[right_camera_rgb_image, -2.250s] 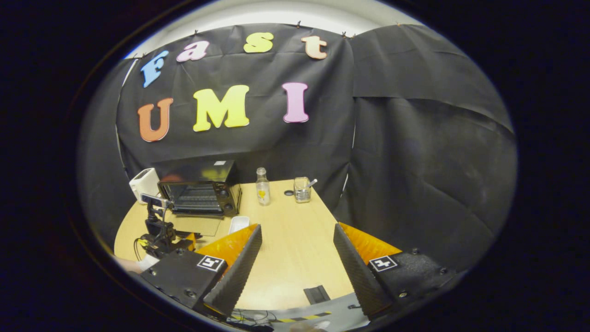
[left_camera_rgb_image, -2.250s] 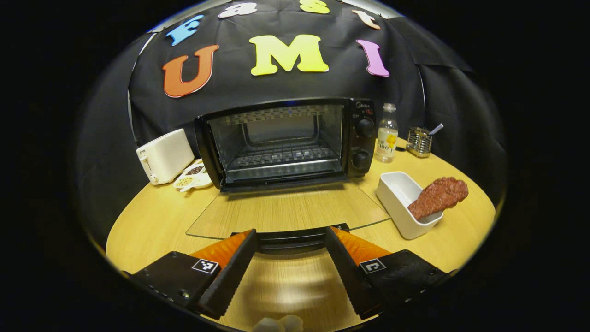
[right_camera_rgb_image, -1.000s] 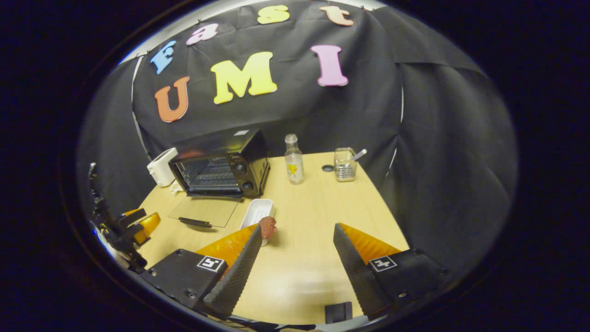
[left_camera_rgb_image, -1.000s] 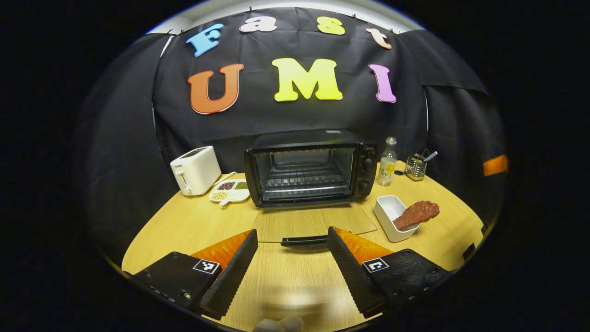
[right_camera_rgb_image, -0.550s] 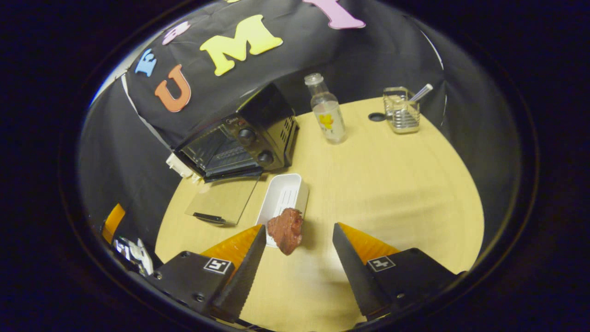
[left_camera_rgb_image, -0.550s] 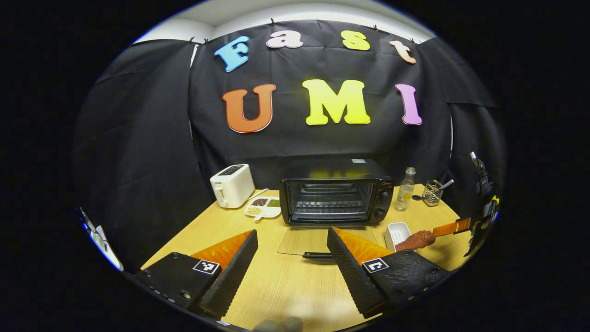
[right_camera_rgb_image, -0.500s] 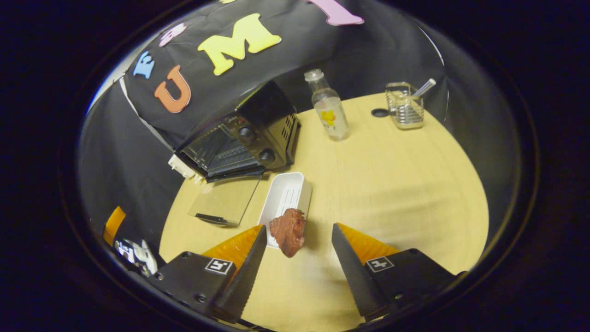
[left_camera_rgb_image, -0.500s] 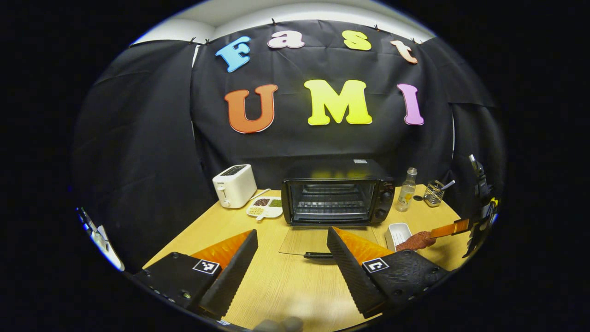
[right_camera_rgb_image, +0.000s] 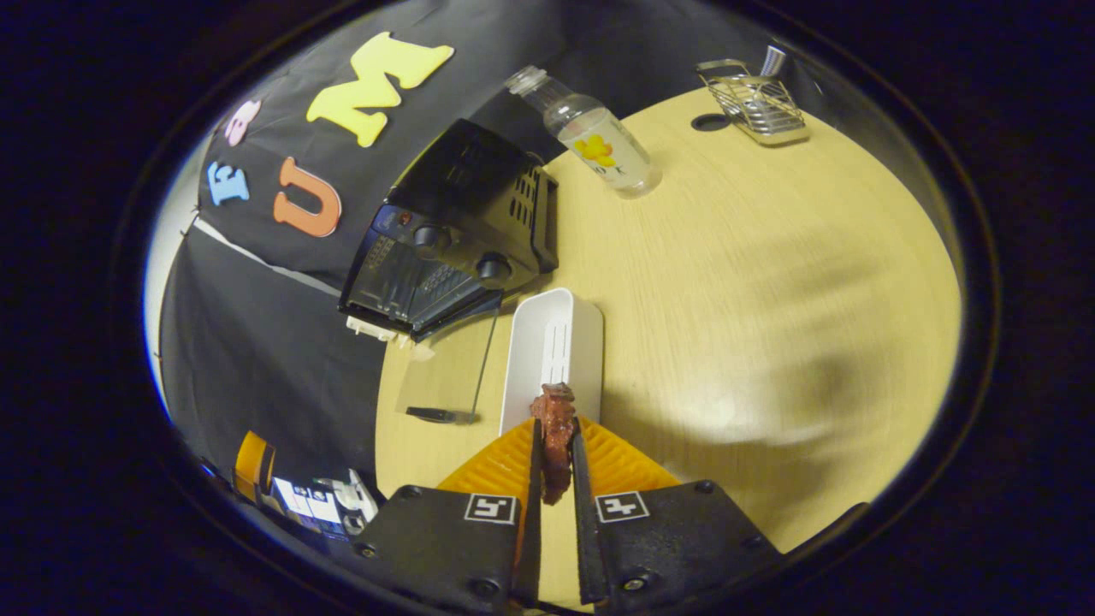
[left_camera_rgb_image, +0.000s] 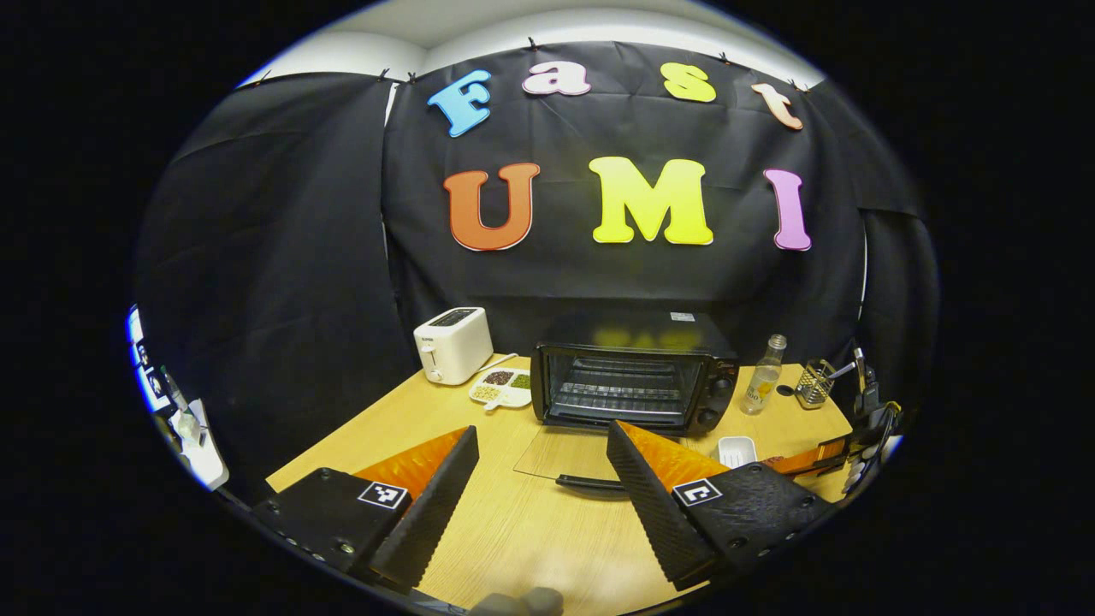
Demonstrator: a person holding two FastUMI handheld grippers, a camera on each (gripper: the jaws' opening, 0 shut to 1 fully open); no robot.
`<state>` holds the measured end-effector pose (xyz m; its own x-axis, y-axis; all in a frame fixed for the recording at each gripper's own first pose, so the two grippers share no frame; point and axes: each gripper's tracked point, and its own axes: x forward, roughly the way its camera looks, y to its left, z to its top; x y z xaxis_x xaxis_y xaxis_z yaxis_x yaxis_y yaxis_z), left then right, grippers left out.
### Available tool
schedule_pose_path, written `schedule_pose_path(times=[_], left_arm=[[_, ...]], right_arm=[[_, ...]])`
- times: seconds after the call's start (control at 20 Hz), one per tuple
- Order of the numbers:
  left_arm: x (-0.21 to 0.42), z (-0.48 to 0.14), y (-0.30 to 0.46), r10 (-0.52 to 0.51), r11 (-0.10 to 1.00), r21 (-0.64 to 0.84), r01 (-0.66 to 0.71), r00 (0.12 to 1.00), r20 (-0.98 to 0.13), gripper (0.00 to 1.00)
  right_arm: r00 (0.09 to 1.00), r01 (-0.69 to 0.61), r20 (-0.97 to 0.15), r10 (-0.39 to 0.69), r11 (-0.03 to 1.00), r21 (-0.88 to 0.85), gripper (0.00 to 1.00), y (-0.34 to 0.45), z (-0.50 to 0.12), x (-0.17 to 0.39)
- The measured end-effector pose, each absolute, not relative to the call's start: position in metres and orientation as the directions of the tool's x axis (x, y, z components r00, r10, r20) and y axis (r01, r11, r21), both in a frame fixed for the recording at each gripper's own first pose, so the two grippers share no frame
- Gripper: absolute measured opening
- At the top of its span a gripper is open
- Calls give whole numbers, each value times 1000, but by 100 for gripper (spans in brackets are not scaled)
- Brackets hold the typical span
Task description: Open the electric oven with the left hand, put the food in, and close the electric oven.
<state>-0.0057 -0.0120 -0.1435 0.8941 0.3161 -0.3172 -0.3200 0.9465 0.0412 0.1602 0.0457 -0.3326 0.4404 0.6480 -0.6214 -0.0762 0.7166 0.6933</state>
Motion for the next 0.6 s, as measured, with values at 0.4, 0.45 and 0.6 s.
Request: schedule_pose_path(times=[0.4,0.45,0.6], left_arm=[[-9,-135,-6,319,947,59,-317,896,-309,96],[-6,-135,-5,310,950,56,-309,899,-308,97],[-1,-132,-6,262,964,37,-263,915,-307,97]], right_arm=[[475,-105,-562,677,677,728,15,47,-291,169],[483,-123,-546,685,670,732,15,52,-282,168],[513,-164,-514,688,666,728,11,70,-254,167]])
